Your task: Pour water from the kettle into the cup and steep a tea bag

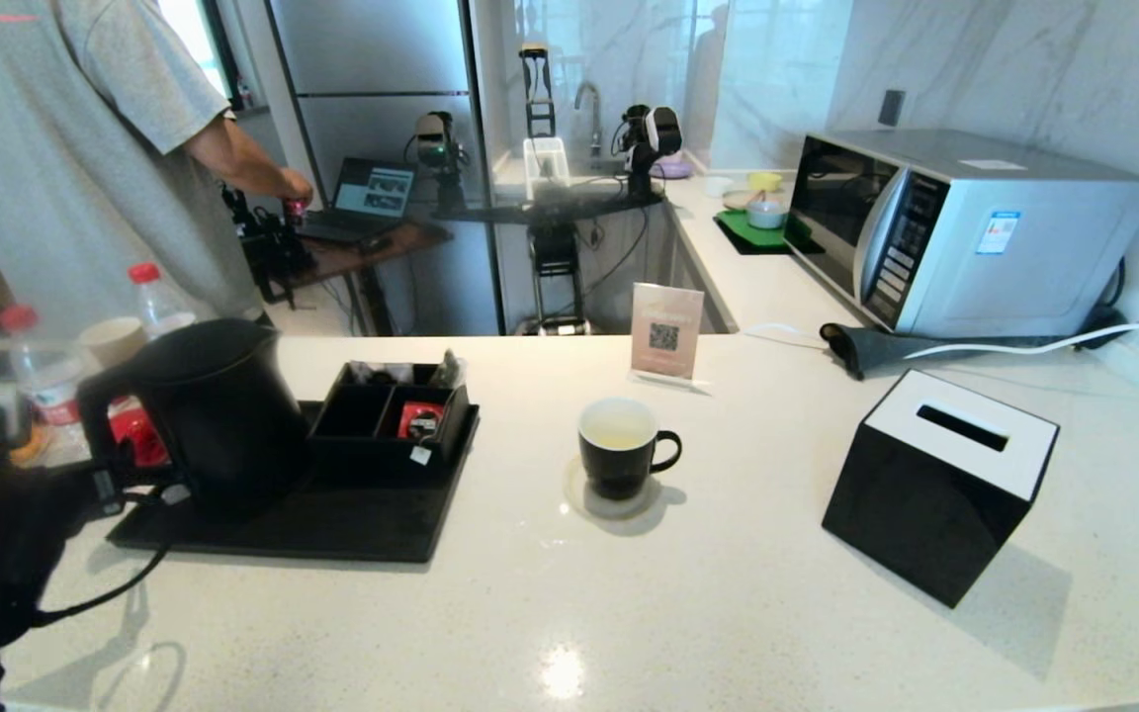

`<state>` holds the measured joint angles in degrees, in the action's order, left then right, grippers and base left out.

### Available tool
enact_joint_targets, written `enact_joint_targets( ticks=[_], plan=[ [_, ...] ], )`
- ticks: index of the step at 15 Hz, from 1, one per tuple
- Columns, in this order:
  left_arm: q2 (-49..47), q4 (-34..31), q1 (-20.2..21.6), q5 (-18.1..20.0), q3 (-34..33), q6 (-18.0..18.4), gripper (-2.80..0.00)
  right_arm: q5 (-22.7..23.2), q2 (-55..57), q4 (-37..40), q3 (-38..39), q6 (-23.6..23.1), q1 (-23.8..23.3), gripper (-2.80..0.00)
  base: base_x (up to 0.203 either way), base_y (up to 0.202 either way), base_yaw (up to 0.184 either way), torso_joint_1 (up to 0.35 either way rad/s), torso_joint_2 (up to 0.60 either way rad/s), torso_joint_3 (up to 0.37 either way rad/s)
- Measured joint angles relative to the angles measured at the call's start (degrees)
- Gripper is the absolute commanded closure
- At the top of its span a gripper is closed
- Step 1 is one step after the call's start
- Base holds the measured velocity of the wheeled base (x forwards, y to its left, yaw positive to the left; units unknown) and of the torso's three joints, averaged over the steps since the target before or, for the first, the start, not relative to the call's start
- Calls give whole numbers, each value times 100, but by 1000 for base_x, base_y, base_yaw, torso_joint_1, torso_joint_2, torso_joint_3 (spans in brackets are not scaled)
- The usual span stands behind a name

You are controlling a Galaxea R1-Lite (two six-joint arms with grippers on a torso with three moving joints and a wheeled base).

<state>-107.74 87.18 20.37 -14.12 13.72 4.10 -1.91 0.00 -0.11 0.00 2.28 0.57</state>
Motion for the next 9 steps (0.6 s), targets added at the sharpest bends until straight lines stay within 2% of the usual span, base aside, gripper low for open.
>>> enact_joint_targets(
  ticks=[4, 5, 6, 9],
  plan=[
    [696, 0, -71, -3, -641, 38, -280, -1, 0, 0, 0, 0, 0, 0, 0, 0, 0, 0, 0, 0],
    [867, 2, -95, -5, -816, 44, -160, 1, 0, 0, 0, 0, 0, 0, 0, 0, 0, 0, 0, 0],
    [1044, 3, -141, -7, -993, 49, 0, 0, 0, 0, 0, 2, 0, 0, 0, 0, 0, 0, 0, 0],
    [1532, 1, -367, -34, -1310, 73, 0, 1, 0, 1, 0, -1, 0, 0, 0, 0, 0, 0, 0, 0]
  ],
)
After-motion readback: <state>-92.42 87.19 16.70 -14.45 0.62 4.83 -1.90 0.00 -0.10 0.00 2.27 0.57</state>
